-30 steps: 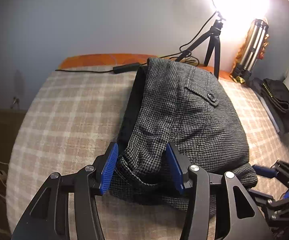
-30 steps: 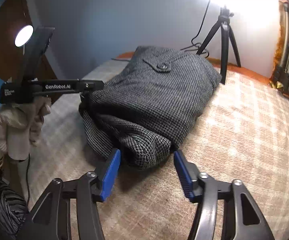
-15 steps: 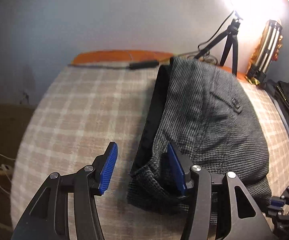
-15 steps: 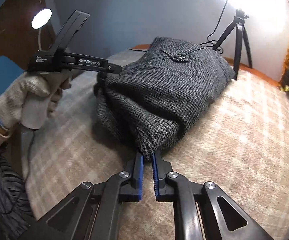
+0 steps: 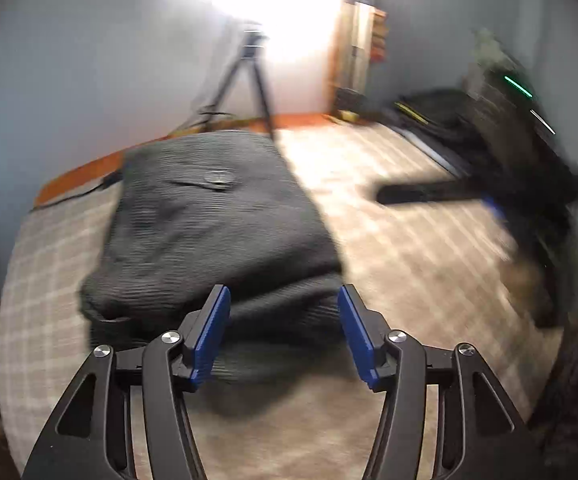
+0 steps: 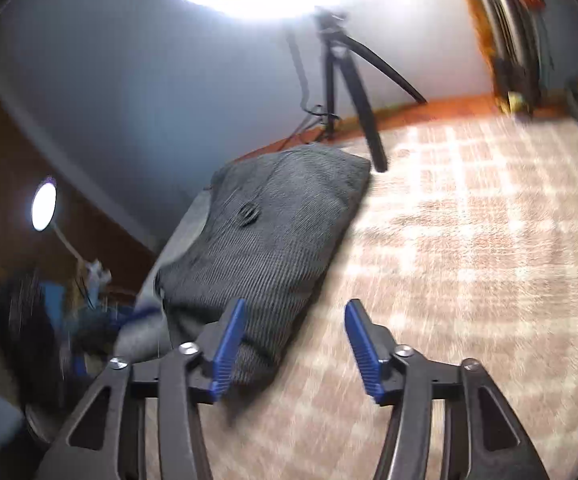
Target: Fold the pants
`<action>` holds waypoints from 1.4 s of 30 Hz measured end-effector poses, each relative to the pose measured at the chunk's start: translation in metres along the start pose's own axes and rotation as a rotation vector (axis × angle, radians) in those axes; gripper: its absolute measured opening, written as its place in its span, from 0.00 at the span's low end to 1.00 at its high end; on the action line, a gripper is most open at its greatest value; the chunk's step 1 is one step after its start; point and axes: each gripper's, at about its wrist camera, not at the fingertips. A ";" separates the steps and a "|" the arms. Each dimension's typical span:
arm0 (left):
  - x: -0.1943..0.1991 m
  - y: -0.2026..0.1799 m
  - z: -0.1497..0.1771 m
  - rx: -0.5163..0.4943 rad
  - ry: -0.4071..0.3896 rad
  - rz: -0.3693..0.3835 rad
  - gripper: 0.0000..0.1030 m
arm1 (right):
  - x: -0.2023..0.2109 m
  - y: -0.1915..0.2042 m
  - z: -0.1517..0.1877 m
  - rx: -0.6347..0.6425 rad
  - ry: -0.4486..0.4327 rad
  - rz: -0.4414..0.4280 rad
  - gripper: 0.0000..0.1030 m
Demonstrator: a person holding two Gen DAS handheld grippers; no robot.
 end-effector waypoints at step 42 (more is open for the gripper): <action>0.014 0.134 -0.019 0.436 -0.041 0.143 0.75 | -0.047 -0.041 -0.027 -0.133 0.057 -0.074 0.69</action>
Point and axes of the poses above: each gripper's, at about its wrist camera, not at the fingertips, and x roughly against the way its jaws point, y to its left, z to its underside, and after that the axes turned 5 degrees about -z, right-handed
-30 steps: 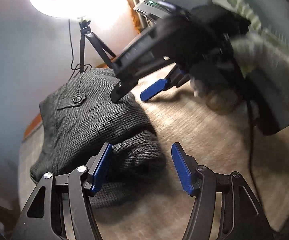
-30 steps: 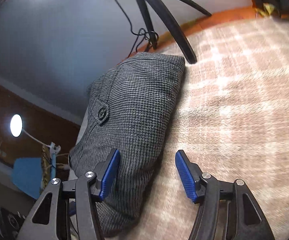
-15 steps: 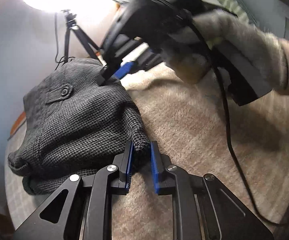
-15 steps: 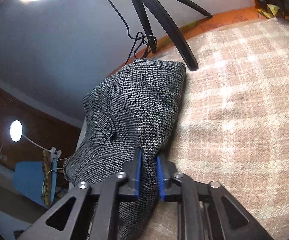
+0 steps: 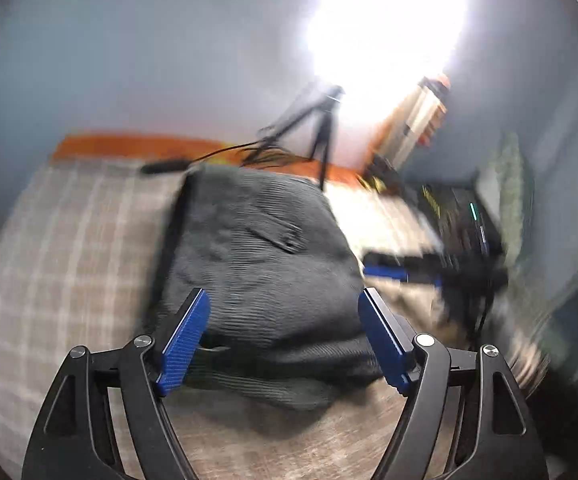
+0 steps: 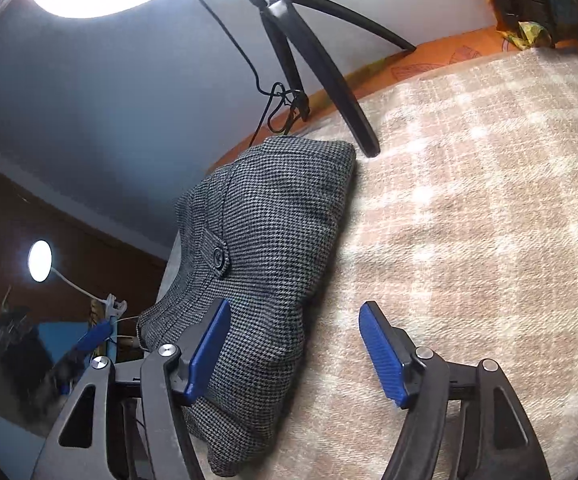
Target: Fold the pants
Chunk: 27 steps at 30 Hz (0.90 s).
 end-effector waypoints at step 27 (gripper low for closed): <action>-0.099 0.089 -0.021 0.313 0.308 0.177 0.77 | -0.025 -0.017 -0.012 -0.057 0.044 -0.121 0.74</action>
Point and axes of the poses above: each gripper's, at about its wrist camera, not at the fingertips, and x roughly against the way its jaws point, y to its left, z to its underside, and after that the axes turned 5 degrees about -z, right-handed
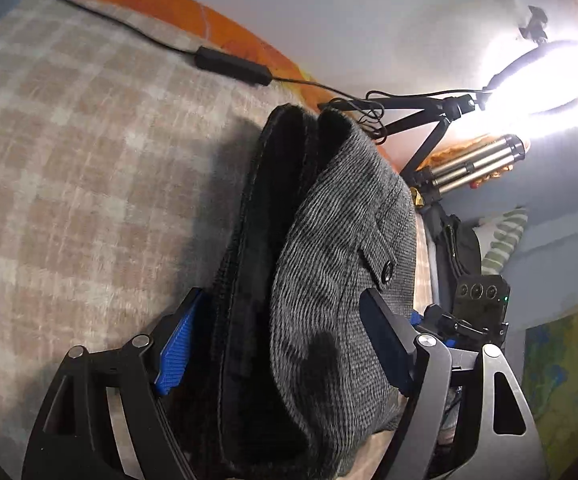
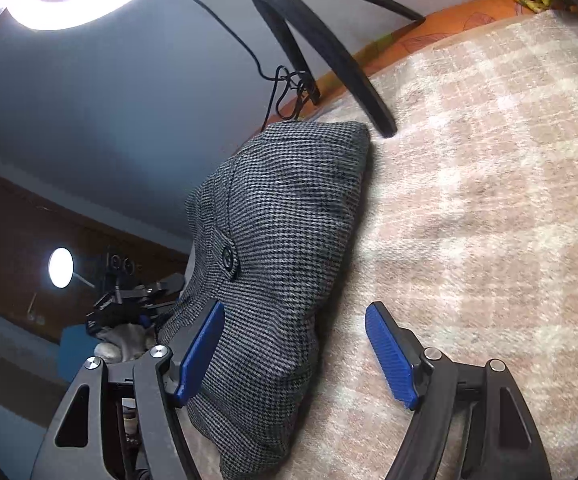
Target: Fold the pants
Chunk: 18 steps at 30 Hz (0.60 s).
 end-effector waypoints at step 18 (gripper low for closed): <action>-0.014 -0.010 -0.007 -0.041 -0.041 -0.036 0.76 | -0.026 0.004 -0.002 -0.004 0.040 -0.049 0.42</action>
Point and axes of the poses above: each gripper's, at about its wrist camera, not at the fingertips, and x roughly against the way its jaws point, y to its left, z to its underside, and after that the axes turned 5 degrees about -z, right-handed
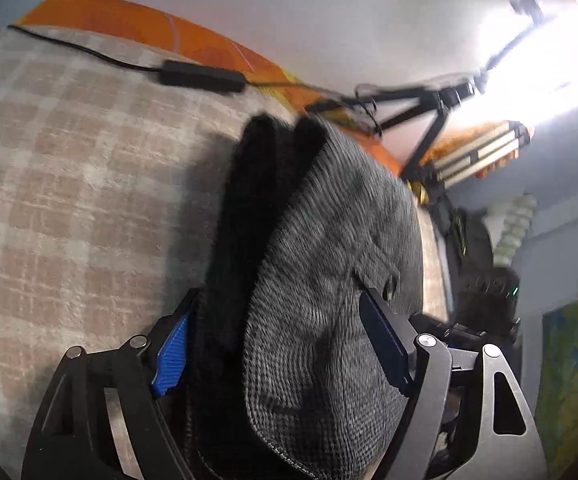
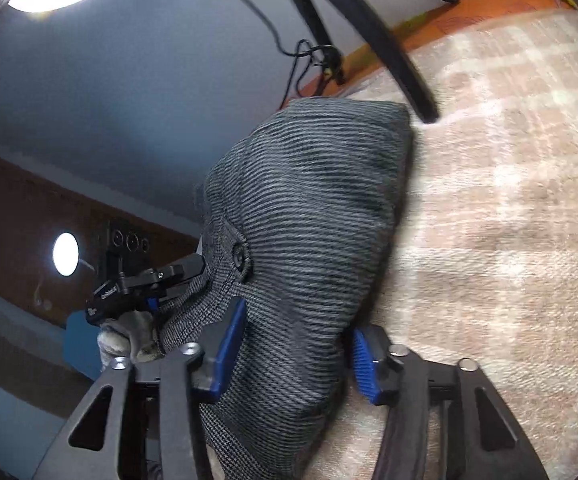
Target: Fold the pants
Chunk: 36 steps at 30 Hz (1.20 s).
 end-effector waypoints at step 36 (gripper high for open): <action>0.000 -0.055 0.011 -0.112 -0.180 -0.085 0.24 | -0.017 0.128 0.038 0.395 -0.107 0.276 0.10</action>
Point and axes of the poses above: each gripper's, at about its wrist camera, not at the fingertips, and x roughly against the way its jaws point, y to its left, z to its underside, and after that the axes turned 5 degrees about -z, right-handed
